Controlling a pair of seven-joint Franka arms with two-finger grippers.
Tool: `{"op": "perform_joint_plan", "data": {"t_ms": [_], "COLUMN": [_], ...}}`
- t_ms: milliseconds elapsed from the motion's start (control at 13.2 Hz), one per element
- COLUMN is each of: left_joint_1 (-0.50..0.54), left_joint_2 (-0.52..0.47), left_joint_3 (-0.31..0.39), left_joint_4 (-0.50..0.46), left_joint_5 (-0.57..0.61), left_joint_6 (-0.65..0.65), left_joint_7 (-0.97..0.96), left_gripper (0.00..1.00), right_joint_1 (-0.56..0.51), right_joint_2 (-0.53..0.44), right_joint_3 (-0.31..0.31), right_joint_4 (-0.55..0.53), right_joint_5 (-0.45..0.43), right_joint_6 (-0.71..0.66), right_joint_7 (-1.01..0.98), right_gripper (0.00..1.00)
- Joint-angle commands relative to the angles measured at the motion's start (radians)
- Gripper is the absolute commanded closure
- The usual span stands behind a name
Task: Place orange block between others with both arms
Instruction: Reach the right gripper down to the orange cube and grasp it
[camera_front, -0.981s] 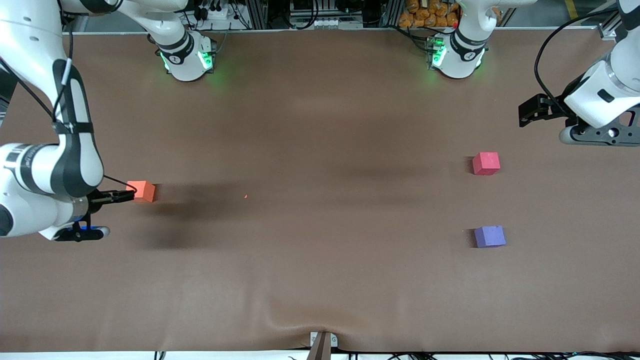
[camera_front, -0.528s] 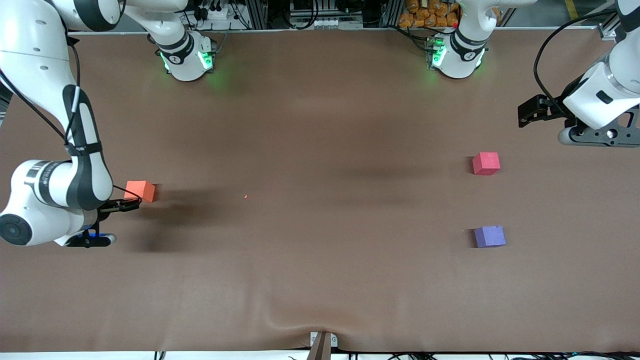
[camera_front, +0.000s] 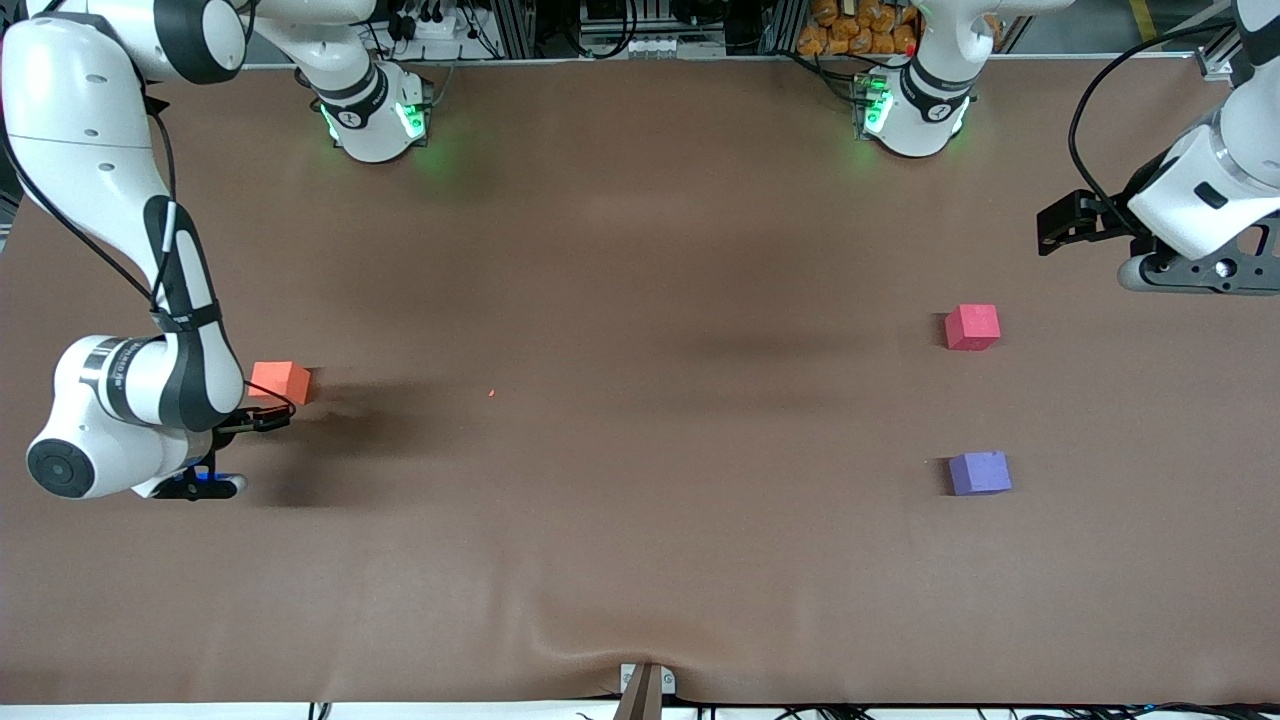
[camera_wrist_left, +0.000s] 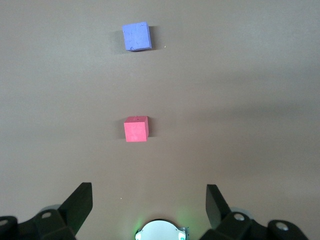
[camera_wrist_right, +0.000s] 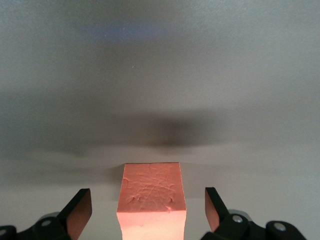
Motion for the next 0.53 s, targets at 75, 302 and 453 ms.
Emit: {"op": "perform_joint_plan", "data": {"t_ms": [75, 302, 453], "left_joint_1": [-0.004, -0.002, 0.003], "left_joint_2": [0.01, 0.012, 0.013], "left_joint_3": [-0.001, -0.001, -0.001], "left_joint_4": [0.01, 0.01, 0.01], "left_joint_5": [-0.015, -0.015, -0.015], "left_joint_6": [-0.003, -0.001, -0.001], "left_joint_7": [-0.007, -0.007, -0.007], "left_gripper": [0.0, 0.0, 0.0], "right_joint_1": [-0.012, -0.011, -0.011], "right_joint_2": [0.008, 0.024, 0.033], "right_joint_3": [0.011, 0.009, 0.009], "right_joint_4": [-0.029, -0.033, -0.034], "right_joint_5": [0.004, 0.0, -0.002], "right_joint_6": [0.009, 0.006, 0.002], "right_joint_7": [0.008, 0.002, -0.003], "right_gripper": [0.0, 0.0, 0.0]}}
